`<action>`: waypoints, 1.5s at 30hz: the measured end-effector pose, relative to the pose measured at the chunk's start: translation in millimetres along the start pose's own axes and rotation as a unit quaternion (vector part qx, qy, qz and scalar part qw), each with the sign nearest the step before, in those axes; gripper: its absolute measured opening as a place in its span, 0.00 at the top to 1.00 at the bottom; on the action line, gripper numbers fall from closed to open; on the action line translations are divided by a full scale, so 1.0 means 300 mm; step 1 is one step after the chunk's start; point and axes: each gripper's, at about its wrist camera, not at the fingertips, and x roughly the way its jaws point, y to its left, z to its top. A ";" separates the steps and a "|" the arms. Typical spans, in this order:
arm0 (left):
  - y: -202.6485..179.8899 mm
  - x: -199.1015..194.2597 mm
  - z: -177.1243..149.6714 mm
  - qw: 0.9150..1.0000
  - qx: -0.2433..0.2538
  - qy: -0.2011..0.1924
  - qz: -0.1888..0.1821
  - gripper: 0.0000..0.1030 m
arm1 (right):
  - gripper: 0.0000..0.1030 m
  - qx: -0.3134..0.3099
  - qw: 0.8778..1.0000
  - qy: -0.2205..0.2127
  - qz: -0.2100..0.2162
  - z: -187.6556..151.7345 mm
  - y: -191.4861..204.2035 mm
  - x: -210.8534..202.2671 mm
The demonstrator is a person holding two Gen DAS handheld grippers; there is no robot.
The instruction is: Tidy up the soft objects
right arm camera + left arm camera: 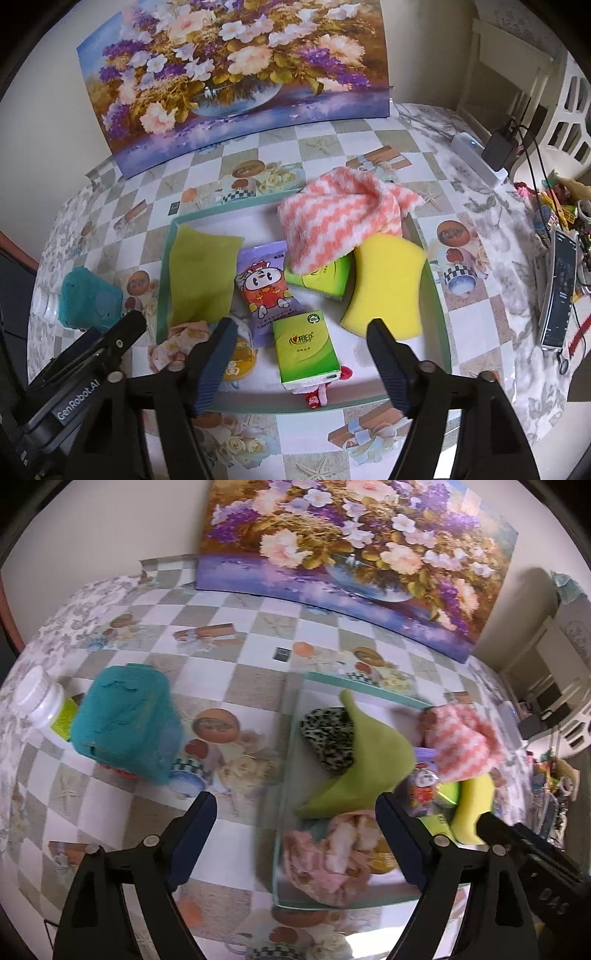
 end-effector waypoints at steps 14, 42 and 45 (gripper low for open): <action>0.036 -0.002 0.007 0.998 0.003 -0.014 0.062 0.02 | 0.00 0.011 1.000 0.001 -0.012 -0.005 -0.022 0.016; 0.082 -0.127 -0.059 0.991 0.026 -0.039 0.129 0.02 | 0.00 -0.039 0.999 0.016 -0.022 -0.104 0.049 0.009; 0.094 -0.137 -0.075 0.990 0.029 -0.035 0.132 0.02 | 0.00 -0.046 0.999 0.017 -0.023 -0.124 0.059 0.007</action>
